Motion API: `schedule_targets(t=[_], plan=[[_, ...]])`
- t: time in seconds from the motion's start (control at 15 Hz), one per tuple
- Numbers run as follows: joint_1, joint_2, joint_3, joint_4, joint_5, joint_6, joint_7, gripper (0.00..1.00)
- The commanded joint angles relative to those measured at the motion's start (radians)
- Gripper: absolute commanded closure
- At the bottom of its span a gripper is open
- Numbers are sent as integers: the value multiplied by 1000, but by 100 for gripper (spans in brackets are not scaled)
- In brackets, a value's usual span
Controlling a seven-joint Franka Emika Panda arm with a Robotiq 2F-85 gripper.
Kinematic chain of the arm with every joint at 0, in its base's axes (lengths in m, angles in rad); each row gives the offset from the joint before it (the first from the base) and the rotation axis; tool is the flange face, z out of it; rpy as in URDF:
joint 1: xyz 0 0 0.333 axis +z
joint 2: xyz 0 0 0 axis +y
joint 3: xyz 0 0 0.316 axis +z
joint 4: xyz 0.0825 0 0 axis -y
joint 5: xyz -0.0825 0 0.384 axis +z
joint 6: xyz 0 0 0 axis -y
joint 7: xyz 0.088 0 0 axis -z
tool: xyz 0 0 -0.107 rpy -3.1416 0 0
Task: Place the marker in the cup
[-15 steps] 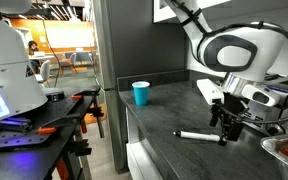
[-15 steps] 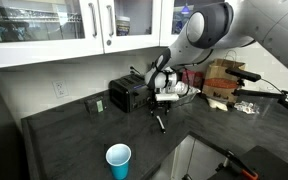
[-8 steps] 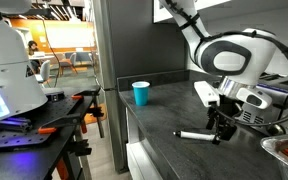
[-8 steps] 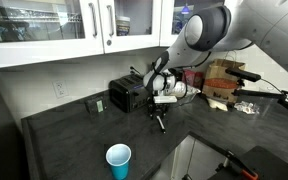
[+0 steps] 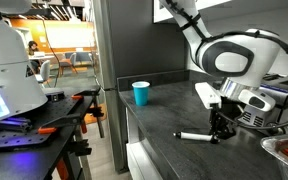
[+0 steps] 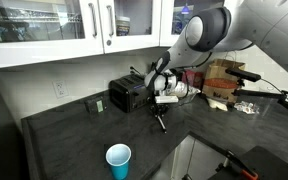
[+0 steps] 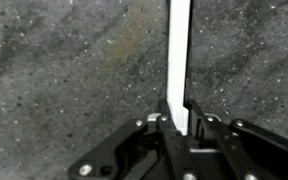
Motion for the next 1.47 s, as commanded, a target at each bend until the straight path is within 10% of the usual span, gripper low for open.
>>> schedule_targets(t=[0.0,1.0,1.4], plan=[[-18,-3,36,-9,8,64,-107,94],[-239,-473,395,-545,49,192,-927,94],[-310,-591,547,-654,306,157,-1359,94]])
